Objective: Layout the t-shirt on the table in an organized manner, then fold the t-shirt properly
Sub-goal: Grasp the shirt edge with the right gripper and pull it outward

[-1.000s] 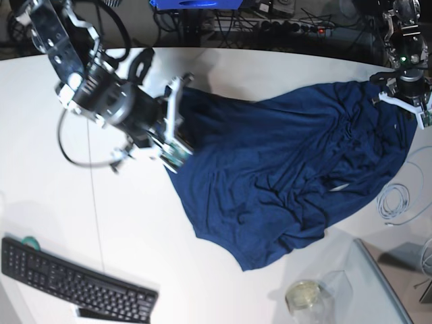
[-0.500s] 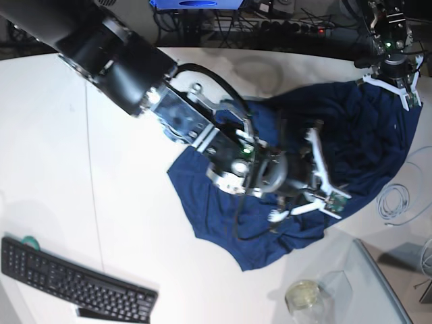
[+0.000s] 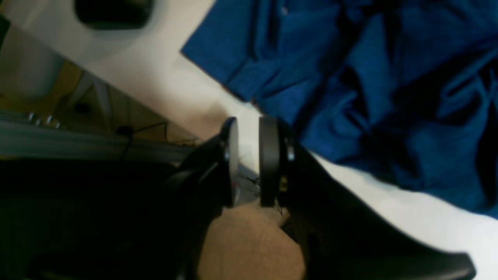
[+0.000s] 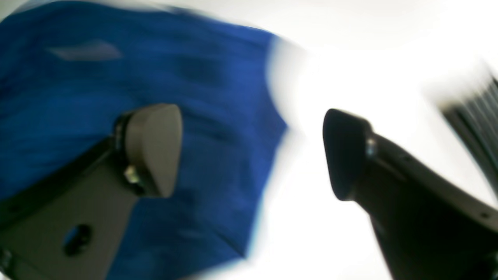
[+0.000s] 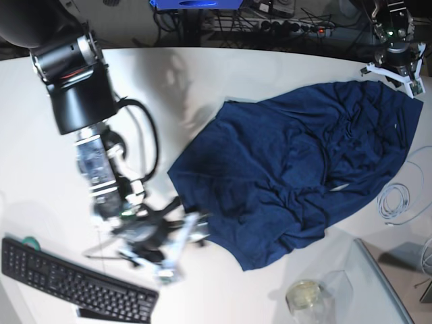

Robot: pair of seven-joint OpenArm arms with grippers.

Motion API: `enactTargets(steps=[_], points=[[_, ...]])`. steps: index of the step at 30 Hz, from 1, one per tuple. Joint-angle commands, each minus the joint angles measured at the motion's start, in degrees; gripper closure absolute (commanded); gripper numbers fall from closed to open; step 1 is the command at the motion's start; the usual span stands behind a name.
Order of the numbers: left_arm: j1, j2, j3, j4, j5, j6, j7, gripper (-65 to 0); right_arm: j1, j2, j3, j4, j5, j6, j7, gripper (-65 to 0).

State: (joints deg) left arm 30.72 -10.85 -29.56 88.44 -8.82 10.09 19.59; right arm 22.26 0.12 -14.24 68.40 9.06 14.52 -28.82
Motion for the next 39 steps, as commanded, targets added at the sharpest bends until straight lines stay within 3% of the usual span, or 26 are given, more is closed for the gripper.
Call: enactTargets(steps=[1, 4, 7, 14, 17, 20, 25, 28, 33, 36, 39], points=[[0.44, -0.09, -0.90, 1.01, 0.34, 0.42, -1.00, -8.7, 1.78, -1.22, 2.94, -2.16, 1.53, 1.70, 0.99, -48.2], [0.36, 0.17, -0.90, 1.27, -0.10, 0.42, -1.00, -8.7, 5.39, -1.31, 8.31, -13.06, 1.62, 2.14, 1.61, -49.7], [0.36, 0.26, -0.99, 1.27, -0.10, 0.42, -1.09, -8.7, 8.29, -3.07, 9.10, -21.94, 1.62, 5.12, 5.74, -50.0], [0.53, 1.84, -2.75, 4.00, -0.10, 0.42, -1.09, -8.7, 14.79, -7.02, 8.83, -43.74, 1.62, 5.21, 14.09, -49.8], [0.71, 2.19, -4.15, 4.00, -0.10, 0.42, -1.09, -8.7, 14.97, -7.90, 8.57, -47.87, 1.27, 5.04, 18.49, -49.7], [0.80, 2.19, -4.24, 3.64, -0.10, 0.42, -1.09, -8.7, 15.06, -8.08, 7.78, -51.13, 1.27, 2.75, 21.65, -49.7], [0.88, 2.19, -5.30, 3.47, -0.10, 0.42, -1.09, -8.7, 13.47, -8.16, 0.83, -51.83, 1.53, 2.57, 22.53, -49.4], [0.80, 2.19, -5.30, 3.47, -0.10, 0.33, -1.09, -8.7, 13.21, -8.43, 0.48, -51.83, 1.53, 2.57, 22.62, -40.1], [0.53, 2.10, -5.30, 3.56, -0.10, 0.33, -1.09, -8.7, 13.21, -8.43, 0.66, -51.57, 1.62, 2.57, 22.62, -6.6], [0.44, 2.02, -5.12, 3.56, -0.10, 0.33, -1.09, -8.7, 13.12, -7.99, 0.66, -48.40, 1.62, 2.57, 22.27, -5.1], [0.36, 2.02, -4.77, 3.64, -0.10, 0.33, -1.09, -8.7, 11.98, -5.18, 0.75, -45.59, 1.62, 2.57, 21.48, -4.8]])
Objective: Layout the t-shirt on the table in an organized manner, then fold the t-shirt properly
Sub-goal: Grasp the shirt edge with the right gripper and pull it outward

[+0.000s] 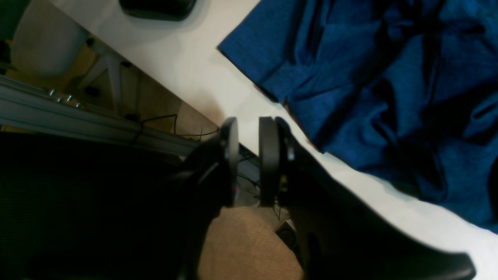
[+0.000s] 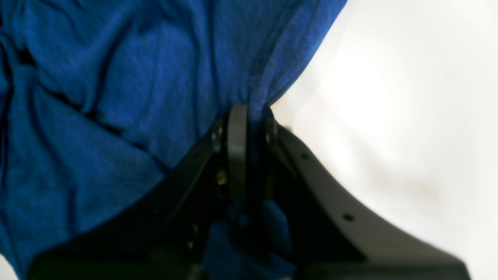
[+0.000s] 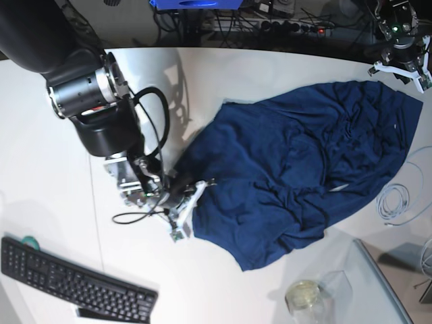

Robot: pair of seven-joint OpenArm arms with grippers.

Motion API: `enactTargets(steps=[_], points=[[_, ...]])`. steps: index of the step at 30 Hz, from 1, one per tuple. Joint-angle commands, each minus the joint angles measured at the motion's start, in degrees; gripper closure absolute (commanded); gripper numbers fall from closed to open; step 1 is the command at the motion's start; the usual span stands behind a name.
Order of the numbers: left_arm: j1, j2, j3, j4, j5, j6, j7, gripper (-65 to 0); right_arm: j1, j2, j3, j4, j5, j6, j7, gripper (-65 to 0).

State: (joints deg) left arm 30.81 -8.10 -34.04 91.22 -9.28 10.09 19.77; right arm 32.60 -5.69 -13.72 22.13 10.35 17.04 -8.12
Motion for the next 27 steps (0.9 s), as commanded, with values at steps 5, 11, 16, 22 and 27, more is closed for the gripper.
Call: enactTargets(steps=[5, 11, 16, 22, 27], points=[[0.18, -1.00, 4.46, 0.96, 0.88, 0.33, -1.26, -8.7, -1.70, 5.39, 11.56, 7.80, 0.33, 0.15, -4.58, -4.8], [-2.72, -0.83, 10.17, 0.69, 0.97, 0.33, -1.00, -8.7, -6.27, 11.28, 16.48, 16.16, 0.16, 0.33, -9.24, -0.2], [-3.07, -0.65, 9.65, 1.04, 0.79, 0.33, -1.09, -8.7, -9.96, 12.24, 16.48, 22.84, 0.24, 0.33, -9.68, -0.9], [-2.54, -1.09, 9.47, 0.78, 0.79, 0.33, -1.18, -8.7, -7.68, 7.14, 15.87, 20.81, -0.63, 0.33, -9.68, -38.6], [-2.37, -0.83, 4.99, 0.69, 0.88, 0.33, -1.18, -8.7, -1.43, 0.81, 15.87, 7.19, -6.79, 0.15, -5.81, -49.1]])
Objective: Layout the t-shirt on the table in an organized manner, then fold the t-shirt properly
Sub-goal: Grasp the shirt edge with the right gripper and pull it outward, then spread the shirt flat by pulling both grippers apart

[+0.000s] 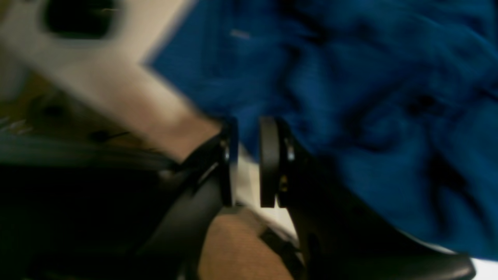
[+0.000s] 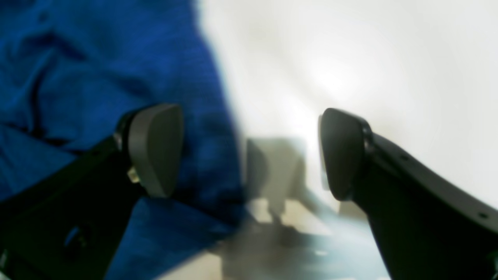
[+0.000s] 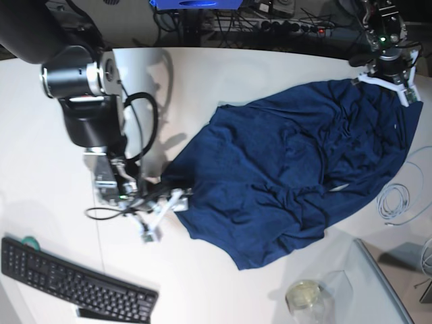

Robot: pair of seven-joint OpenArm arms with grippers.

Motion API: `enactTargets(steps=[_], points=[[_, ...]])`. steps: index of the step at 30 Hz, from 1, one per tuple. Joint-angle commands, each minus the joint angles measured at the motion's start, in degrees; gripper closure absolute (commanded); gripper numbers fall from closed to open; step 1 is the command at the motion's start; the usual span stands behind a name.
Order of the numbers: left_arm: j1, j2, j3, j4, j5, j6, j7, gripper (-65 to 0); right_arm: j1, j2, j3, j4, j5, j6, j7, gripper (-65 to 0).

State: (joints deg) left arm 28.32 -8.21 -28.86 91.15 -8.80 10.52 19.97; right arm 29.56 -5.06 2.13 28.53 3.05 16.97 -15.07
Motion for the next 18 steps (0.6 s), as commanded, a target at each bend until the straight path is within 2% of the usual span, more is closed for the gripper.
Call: enactTargets(steps=[1, 5, 8, 9, 10, 12, 14, 18], points=[[0.12, -0.72, -1.07, 0.76, 0.40, -0.11, -1.37, -8.7, 2.57, -0.61, 0.11, -2.20, -0.63, 0.13, 2.98, -47.1], [1.88, -0.89, -4.68, 1.02, 0.40, -0.11, -1.46, -8.7, 6.17, -2.46, 0.29, -13.55, -3.36, 0.04, 11.16, -40.4], [2.59, -0.89, -7.49, 0.67, 0.40, -0.11, -1.46, -8.7, 7.14, -2.46, 0.29, -17.33, -3.53, 0.04, 13.36, -33.8], [2.59, -0.89, -8.28, 0.32, 0.40, -0.19, -1.46, -8.7, 7.23, -2.46, 0.29, -17.24, -3.53, 0.04, 13.36, -28.5], [2.85, -0.89, -8.90, -0.30, 0.40, -0.19, -1.46, -8.7, 7.14, -2.46, 0.29, -17.24, -3.62, 0.04, 13.36, -20.1], [3.02, -0.98, -9.42, -1.26, 0.31, -0.19, -1.55, -8.7, 7.14, -2.46, 0.29, -17.24, -3.53, 0.04, 13.36, 0.0], [3.11, -0.98, -9.42, -1.35, 0.40, -1.43, -1.55, -8.7, 7.14, -2.46, 0.29, -17.24, -3.44, 0.04, 13.27, -2.1], [3.11, -0.63, -9.42, -1.62, 0.40, -8.81, -1.55, -8.7, 7.23, -2.19, 0.73, -15.83, -3.36, 0.04, 13.27, -0.5]])
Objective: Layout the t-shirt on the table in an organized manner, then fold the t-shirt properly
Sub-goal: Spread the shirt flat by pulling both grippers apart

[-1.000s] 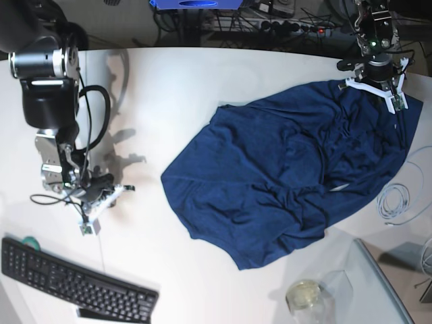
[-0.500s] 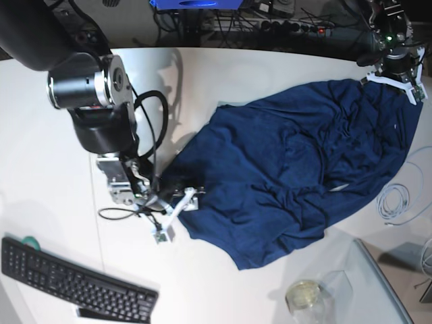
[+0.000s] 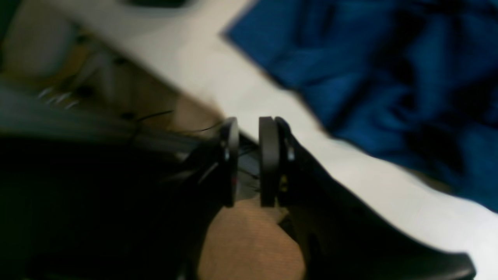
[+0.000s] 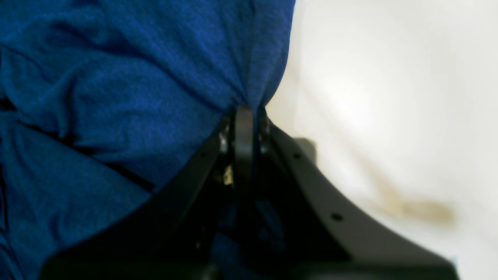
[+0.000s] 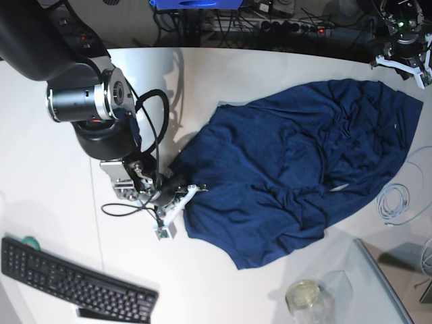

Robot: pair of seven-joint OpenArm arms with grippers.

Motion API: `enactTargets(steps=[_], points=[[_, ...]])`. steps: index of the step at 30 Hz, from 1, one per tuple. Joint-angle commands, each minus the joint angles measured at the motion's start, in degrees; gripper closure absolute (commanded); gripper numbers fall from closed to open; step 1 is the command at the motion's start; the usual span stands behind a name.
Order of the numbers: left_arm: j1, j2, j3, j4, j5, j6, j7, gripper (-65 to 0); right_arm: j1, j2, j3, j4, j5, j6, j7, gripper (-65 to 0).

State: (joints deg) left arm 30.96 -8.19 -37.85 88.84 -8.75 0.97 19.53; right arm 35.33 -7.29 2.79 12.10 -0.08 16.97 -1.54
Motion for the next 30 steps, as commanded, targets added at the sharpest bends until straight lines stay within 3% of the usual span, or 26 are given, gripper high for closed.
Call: enactTargets(steps=[1, 4, 10, 14, 17, 22, 26, 30], points=[[0.38, -0.56, -0.35, 0.70, 0.36, 0.21, -1.11, -8.7, 1.20, 0.56, 0.07, 1.66, -0.23, 0.04, -0.44, -0.6], [0.12, -0.56, 0.09, 0.70, 0.36, 0.21, -1.02, -8.7, 1.02, 3.99, 1.56, 3.77, -0.14, 0.04, -3.43, -0.6], [-2.08, -0.83, 2.46, 0.17, 0.45, 0.21, -0.58, -8.7, -0.65, 11.73, 12.99, 8.69, -0.41, 0.30, -7.47, -0.6], [-4.28, -0.91, 7.30, -1.94, 0.97, 0.21, -0.58, -8.7, -2.23, 16.04, 13.52, 9.05, -0.23, 0.39, -7.73, -0.6], [-6.83, -0.56, 11.08, -3.61, 5.54, 0.21, -0.58, -8.7, -3.90, 18.94, 13.61, 9.13, -0.14, 0.39, -7.47, -0.6], [-9.64, 1.28, 17.49, -4.13, 11.70, 0.21, -0.58, -8.7, -8.56, 22.72, 13.70, 15.37, 4.08, 0.39, -7.73, -0.6], [-9.11, 3.22, 22.33, 1.58, 11.96, 0.21, -0.58, -8.7, -13.22, 25.18, 13.61, 20.30, 8.56, 0.39, -7.82, -0.6], [-7.88, 5.59, 29.63, 8.79, 12.49, 0.21, -0.50, -8.7, -15.60, 25.62, 13.61, 22.32, 9.09, 0.39, -7.82, -0.6]])
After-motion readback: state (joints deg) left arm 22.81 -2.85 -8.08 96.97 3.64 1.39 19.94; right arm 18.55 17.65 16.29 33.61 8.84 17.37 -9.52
